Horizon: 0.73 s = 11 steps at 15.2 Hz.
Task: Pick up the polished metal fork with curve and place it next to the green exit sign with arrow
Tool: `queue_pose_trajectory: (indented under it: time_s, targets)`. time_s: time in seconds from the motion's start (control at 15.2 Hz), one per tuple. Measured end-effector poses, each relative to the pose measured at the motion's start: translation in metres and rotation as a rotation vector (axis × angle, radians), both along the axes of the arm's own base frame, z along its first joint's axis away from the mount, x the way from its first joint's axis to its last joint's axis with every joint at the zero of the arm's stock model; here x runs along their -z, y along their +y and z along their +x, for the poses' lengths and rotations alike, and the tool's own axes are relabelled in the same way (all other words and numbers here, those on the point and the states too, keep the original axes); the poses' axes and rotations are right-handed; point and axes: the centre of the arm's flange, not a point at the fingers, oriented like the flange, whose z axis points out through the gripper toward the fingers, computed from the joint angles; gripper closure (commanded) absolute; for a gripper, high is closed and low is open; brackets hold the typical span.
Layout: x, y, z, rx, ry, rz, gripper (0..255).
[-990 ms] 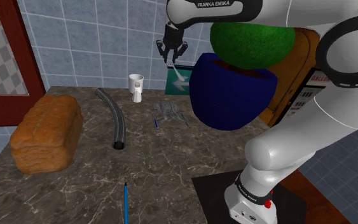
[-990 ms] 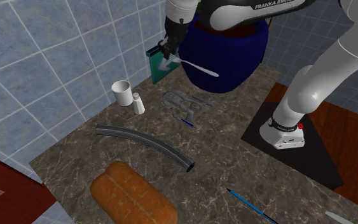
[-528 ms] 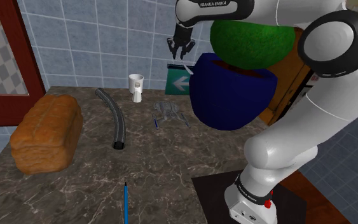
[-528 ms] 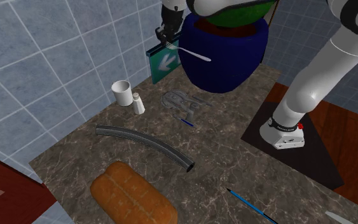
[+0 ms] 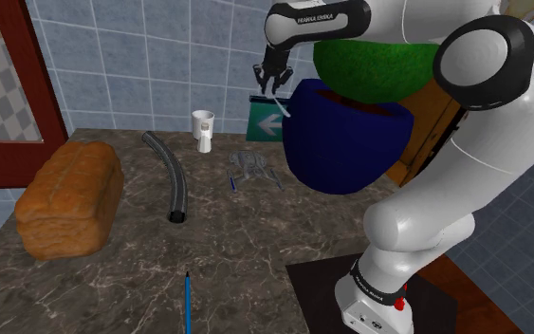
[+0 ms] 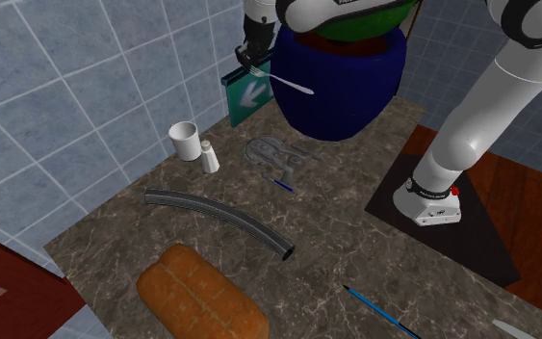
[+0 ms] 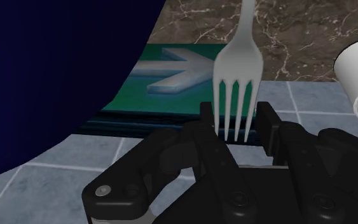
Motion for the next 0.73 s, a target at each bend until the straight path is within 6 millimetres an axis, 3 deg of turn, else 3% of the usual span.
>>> queue_pose_trajectory:
  time_s: [0.73]
  targets:
    - [0.058, -0.002, 0.001, 0.000, 0.000, 0.000, 255]
